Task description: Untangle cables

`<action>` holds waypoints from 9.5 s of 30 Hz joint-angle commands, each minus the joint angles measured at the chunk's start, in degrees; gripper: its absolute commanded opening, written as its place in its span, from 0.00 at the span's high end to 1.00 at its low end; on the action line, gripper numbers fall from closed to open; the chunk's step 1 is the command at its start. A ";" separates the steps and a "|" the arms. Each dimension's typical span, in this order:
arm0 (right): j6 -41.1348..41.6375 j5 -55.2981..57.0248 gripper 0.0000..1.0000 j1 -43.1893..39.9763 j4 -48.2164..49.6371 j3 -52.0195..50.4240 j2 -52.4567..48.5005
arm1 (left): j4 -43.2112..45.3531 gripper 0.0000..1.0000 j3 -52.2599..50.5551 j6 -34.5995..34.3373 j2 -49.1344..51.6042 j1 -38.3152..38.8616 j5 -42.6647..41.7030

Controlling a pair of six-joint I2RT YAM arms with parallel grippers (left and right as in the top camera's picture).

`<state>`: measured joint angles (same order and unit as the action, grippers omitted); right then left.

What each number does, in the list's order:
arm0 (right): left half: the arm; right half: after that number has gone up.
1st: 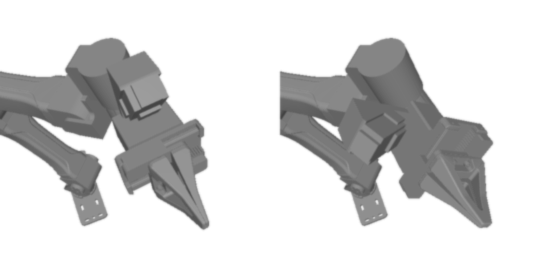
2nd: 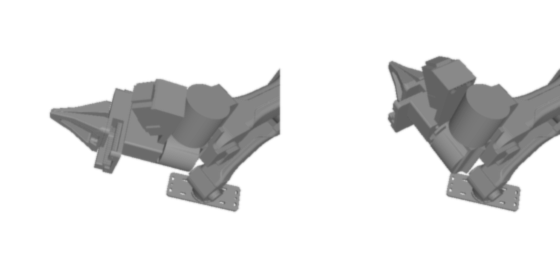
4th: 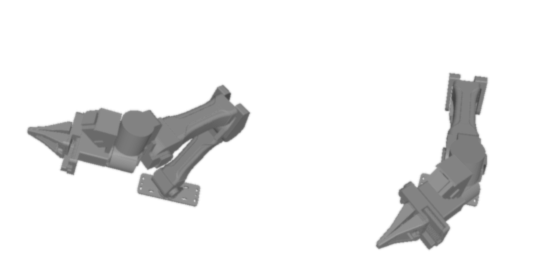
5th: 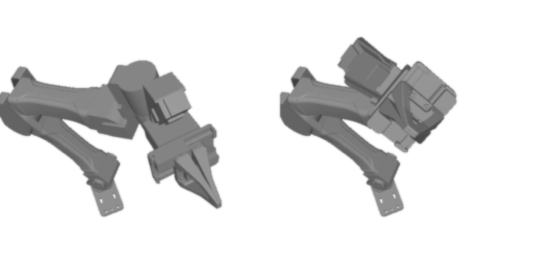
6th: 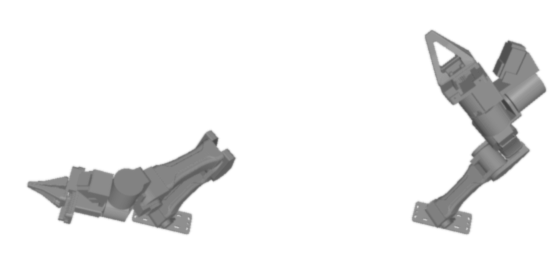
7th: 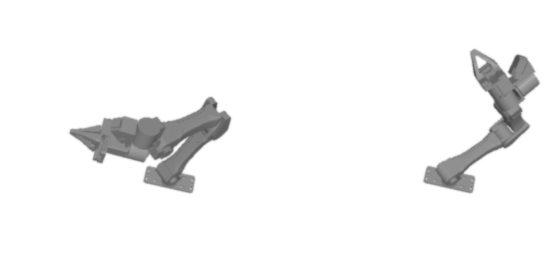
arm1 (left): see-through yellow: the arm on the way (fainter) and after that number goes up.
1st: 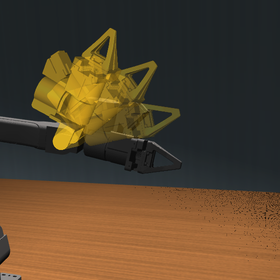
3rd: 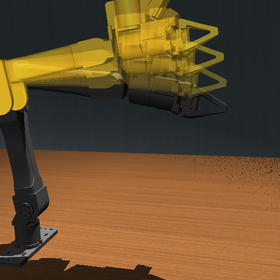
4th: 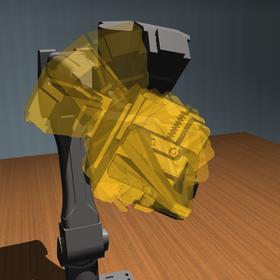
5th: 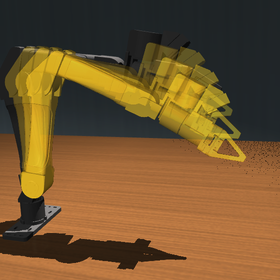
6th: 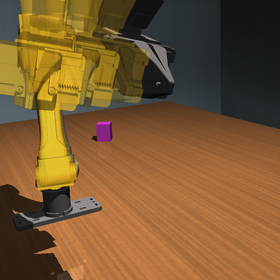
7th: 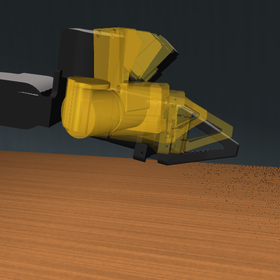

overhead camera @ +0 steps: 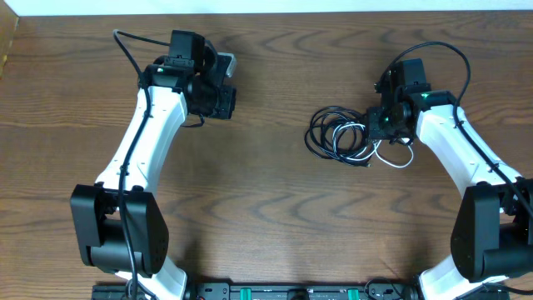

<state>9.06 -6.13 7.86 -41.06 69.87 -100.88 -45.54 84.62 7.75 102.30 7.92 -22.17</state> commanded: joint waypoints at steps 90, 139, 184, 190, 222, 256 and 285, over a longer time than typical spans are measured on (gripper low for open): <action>3.13 12.63 0.52 4.83 11.04 -9.97 4.22 | 3.45 0.92 1.49 -1.16 5.05 9.31 -10.40; 9.73 -2.47 0.99 4.61 20.90 -15.12 4.90 | 3.45 0.92 1.49 -1.16 5.05 9.31 -11.91; 9.11 -10.93 0.99 4.61 24.96 -15.10 19.80 | 7.67 0.71 1.09 3.98 17.31 19.50 -18.25; 9.11 -10.93 0.99 4.61 24.39 -15.10 21.94 | 8.87 0.68 1.09 1.99 17.31 19.54 -15.04; 8.90 -10.93 0.99 4.61 23.45 -15.10 22.14 | 13.31 0.63 1.11 -0.57 24.96 21.66 -11.61; 12.17 -2.82 0.99 4.31 22.21 -15.10 22.56 | 11.13 0.93 1.11 -5.33 24.98 3.82 17.42; 4.52 2.12 0.65 -11.41 3.72 -15.12 42.80 | 9.81 0.93 1.11 -6.60 21.57 -6.47 15.08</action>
<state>15.64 -2.52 -3.42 -36.45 53.93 -57.28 -34.44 87.90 1.41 123.63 -1.39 -7.94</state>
